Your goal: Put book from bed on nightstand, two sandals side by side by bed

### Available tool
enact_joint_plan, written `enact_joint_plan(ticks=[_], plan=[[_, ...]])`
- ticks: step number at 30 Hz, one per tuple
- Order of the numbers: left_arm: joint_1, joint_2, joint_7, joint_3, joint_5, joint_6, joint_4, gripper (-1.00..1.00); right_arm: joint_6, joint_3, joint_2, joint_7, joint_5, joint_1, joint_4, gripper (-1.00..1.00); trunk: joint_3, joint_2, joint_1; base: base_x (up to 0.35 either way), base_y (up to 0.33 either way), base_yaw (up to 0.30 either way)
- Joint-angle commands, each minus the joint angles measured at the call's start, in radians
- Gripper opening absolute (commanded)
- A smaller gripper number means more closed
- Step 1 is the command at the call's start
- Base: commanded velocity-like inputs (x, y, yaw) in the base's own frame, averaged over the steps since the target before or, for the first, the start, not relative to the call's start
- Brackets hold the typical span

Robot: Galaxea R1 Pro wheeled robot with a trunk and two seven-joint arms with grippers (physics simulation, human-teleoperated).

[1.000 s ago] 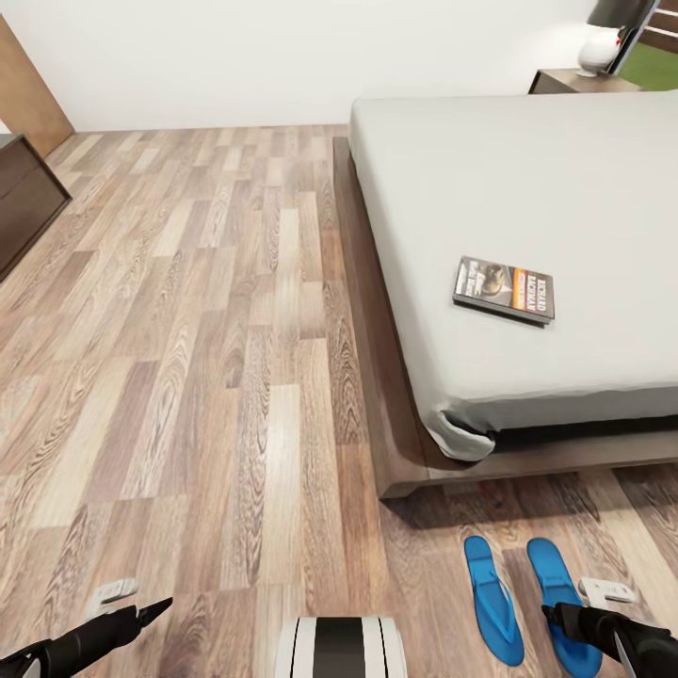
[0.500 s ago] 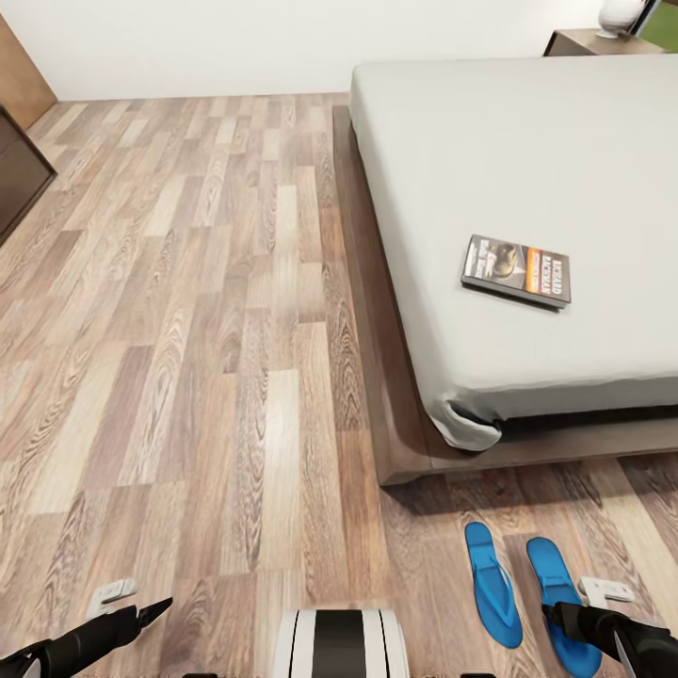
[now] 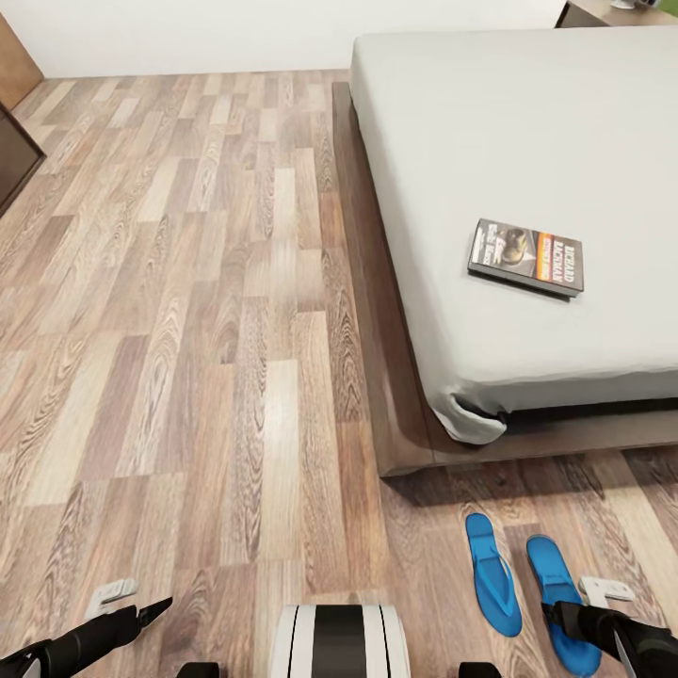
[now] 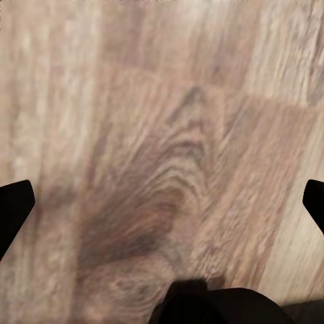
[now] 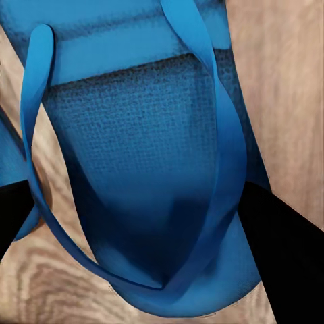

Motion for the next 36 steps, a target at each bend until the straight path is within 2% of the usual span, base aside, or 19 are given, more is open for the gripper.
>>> enact_joint_plan(ticks=[1,4,8,34,36], plan=[[0.0,0.0,-0.004,0.002,0.007,0.01,0.0,1.0,-0.014,-0.005,0.001,0.008,0.01,-0.001,-0.002,-1.0,-0.001,0.0,0.0,0.0,0.0,0.0],[0.0,0.0,-0.004,0.001,0.006,0.01,0.0,1.0,-0.15,-0.006,0.001,0.009,0.009,-0.001,0.0,-1.0,-0.001,0.0,0.0,0.0,0.0,0.0],[0.0,0.0,-0.004,0.001,0.006,0.01,0.0,1.0,-0.191,-0.007,0.0,0.009,0.008,-0.001,0.001,-1.0,-0.001,0.0,0.0,0.0,0.0,0.0],[0.0,0.0,-0.003,0.002,0.006,0.01,0.0,1.0,-0.196,-0.007,0.0,0.009,0.009,-0.001,0.0,-1.0,-0.001,0.0,0.0,0.033,0.022,0.0],[0.0,0.0,-0.003,0.001,0.006,0.01,0.0,1.0,-0.197,-0.007,0.0,0.009,0.009,-0.001,0.0,-1.0,-0.008,-0.001,0.001,0.0,0.0,0.0]])
